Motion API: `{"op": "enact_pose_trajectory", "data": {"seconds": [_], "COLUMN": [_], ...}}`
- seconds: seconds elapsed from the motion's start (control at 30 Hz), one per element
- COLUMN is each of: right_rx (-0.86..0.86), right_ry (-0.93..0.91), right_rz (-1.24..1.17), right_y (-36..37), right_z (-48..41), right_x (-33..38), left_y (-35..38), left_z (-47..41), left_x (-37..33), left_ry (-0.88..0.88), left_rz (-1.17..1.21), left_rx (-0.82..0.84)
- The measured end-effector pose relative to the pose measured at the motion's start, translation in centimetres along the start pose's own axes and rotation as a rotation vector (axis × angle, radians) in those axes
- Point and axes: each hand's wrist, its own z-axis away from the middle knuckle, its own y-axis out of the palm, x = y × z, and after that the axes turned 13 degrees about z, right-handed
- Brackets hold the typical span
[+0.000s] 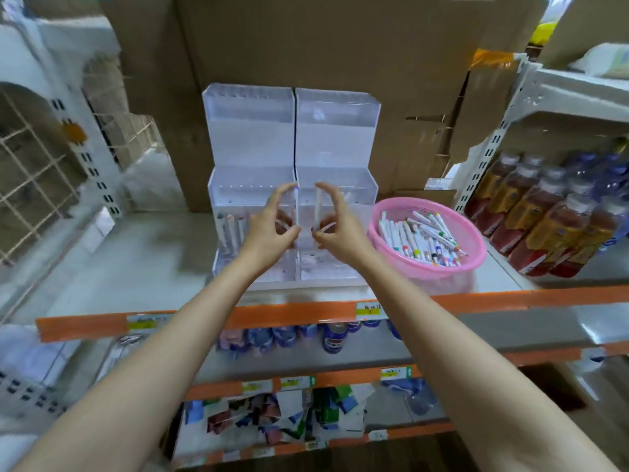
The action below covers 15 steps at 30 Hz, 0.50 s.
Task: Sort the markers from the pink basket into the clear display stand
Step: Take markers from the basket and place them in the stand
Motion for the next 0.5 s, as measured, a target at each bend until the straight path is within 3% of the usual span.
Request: {"op": "enact_pose_trajectory", "data": {"seconds": [0.5], "right_rx": [-0.148], "right_ry": [-0.123], "right_rz": [0.102], "right_y": [9.6], "right_z": [-2.0], "right_x": [7.8], "left_y": [-11.2], "left_z": [1.5], "left_x": [3.5], "left_ry": [0.147], "left_rz": [-0.049], "left_rx": [-0.153]}}
